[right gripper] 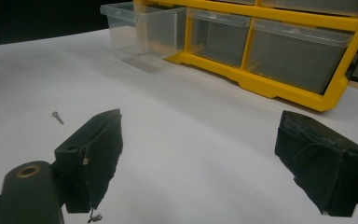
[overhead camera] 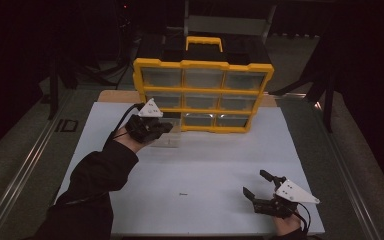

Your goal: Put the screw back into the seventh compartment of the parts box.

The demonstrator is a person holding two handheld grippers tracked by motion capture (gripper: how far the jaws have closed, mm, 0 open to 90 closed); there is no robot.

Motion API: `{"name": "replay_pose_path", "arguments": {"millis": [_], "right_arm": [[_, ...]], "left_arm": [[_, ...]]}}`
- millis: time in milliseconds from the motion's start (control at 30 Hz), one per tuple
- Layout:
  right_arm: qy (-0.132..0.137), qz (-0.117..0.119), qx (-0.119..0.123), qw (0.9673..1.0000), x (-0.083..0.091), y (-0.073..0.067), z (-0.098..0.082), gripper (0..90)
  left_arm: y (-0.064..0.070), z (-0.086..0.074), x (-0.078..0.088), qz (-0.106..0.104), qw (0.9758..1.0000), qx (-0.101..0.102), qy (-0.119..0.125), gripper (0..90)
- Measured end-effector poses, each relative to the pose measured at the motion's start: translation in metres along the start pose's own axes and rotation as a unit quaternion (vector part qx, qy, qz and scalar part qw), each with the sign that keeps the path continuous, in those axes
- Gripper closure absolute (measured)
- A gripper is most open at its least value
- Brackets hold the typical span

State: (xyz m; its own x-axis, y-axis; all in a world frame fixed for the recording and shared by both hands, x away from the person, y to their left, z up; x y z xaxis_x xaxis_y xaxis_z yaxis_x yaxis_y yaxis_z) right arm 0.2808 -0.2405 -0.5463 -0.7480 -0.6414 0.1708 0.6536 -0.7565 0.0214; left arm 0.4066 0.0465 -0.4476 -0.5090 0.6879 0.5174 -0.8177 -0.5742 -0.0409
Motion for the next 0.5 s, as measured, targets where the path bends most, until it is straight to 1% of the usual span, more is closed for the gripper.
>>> {"name": "replay_pose_path", "arguments": {"millis": [67,167,200,267,300,367,400,433,467,500], "right_arm": [[0.0,0.0,0.0,1.0,0.0,0.0,0.0,15.0],[0.0,0.0,0.0,1.0,0.0,0.0,0.0,14.9],[0.0,0.0,0.0,1.0,0.0,0.0,0.0,14.9],[0.0,0.0,0.0,1.0,0.0,0.0,0.0,14.9],[0.0,0.0,-0.001,1.0,0.0,0.0,0.0,15.0],[0.0,0.0,-0.002,1.0,0.0,0.0,0.0,14.9],[0.0,0.0,-0.001,1.0,0.0,0.0,0.0,14.9],[0.0,0.001,-0.001,1.0,0.0,0.0,0.0,14.9],[0.001,0.001,-0.001,1.0,0.0,0.0,0.0,14.9],[0.001,0.001,-0.001,1.0,0.0,0.0,0.0,14.9]], "left_arm": [[-0.007,0.0,-0.001,0.016,0.9999,0.007,0.0,87.2],[-0.015,0.0,-0.004,0.03,0.9994,0.018,-0.001,87.2],[-0.017,-0.002,-0.005,0.034,0.9992,0.018,-0.004,87.2],[-0.021,-0.003,-0.007,0.038,0.9989,0.029,-0.005,87.2],[-0.023,-0.004,-0.008,0.042,0.9986,0.031,-0.004,87.2],[-0.026,-0.006,-0.011,0.045,0.9982,0.038,-0.005,87.2],[-0.029,-0.006,-0.012,0.052,0.9979,0.039,-0.005,87.2],[-0.031,-0.007,-0.013,0.055,0.9977,0.039,-0.006,87.2],[-0.032,-0.008,-0.015,0.055,0.9974,0.046,-0.006,87.2],[-0.034,-0.009,-0.016,0.06,0.997,0.049,-0.006,87.2]]}}
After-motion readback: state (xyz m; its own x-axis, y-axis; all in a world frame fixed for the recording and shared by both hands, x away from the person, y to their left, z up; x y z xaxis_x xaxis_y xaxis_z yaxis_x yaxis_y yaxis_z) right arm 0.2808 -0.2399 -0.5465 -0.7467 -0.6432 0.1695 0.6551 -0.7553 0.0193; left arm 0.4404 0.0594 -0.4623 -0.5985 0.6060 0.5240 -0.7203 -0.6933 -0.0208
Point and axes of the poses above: each handheld gripper's, and its own axes: x roughly backward along the jaws, z roughly out of its top, y roughly to its right, the point moved 10 cm from there along -x, roughly forward along the jaws, and after that the axes turned 8 degrees about y, right-handed, at the moved point
